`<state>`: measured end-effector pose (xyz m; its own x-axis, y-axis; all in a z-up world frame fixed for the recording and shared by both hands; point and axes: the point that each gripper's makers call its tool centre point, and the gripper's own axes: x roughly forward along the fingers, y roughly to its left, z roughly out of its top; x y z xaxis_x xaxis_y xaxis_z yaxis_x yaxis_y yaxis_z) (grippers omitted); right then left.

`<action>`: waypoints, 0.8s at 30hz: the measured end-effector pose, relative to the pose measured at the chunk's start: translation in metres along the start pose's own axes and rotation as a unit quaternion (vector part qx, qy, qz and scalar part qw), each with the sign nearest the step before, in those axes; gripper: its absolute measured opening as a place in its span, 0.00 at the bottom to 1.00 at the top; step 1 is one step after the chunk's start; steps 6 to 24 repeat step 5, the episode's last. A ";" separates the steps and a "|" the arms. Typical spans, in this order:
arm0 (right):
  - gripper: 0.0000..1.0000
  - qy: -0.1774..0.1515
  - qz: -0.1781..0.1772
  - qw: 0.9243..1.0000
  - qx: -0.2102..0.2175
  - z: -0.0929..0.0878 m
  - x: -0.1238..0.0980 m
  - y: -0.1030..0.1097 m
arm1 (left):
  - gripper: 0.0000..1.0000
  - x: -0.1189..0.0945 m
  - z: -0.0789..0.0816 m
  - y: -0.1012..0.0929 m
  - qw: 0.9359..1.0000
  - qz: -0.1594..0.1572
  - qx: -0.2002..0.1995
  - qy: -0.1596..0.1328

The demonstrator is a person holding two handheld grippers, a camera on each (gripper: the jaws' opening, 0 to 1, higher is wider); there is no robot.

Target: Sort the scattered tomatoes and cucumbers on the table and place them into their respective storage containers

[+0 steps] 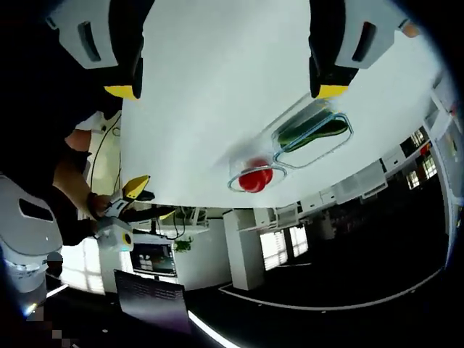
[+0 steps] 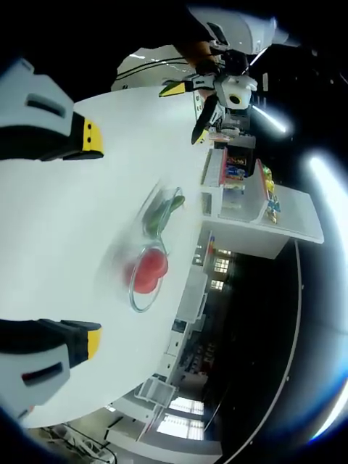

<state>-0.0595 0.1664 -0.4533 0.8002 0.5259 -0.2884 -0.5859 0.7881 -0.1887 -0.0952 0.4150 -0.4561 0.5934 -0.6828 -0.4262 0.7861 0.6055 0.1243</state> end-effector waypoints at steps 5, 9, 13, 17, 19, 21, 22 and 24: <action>0.87 0.000 0.000 1.000 0.000 0.000 0.000 0.000 | 0.95 0.001 -0.002 0.000 1.000 0.000 0.002 -0.001; 0.87 0.000 0.000 1.000 0.000 0.000 0.000 0.000 | 0.95 0.001 -0.002 0.000 1.000 0.000 0.002 -0.001; 0.87 0.000 0.000 1.000 0.000 0.000 0.000 0.000 | 0.95 0.001 -0.002 0.000 1.000 0.000 0.002 -0.001; 0.87 0.000 0.000 1.000 0.000 0.000 0.000 0.000 | 0.95 0.001 -0.002 0.000 1.000 0.000 0.002 -0.001; 0.87 0.000 0.000 1.000 0.000 0.000 0.000 0.000 | 0.95 0.001 -0.002 0.000 1.000 0.000 0.002 -0.001; 0.87 0.000 0.000 1.000 0.000 0.000 0.000 0.000 | 0.95 0.001 -0.002 0.000 1.000 0.000 0.002 -0.001; 0.87 0.000 0.000 1.000 0.000 0.000 0.000 0.000 | 0.95 0.001 -0.002 0.000 1.000 0.000 0.002 -0.001; 0.87 0.000 0.000 1.000 0.000 0.000 0.000 0.000 | 0.95 0.001 -0.002 0.000 1.000 0.000 0.002 -0.001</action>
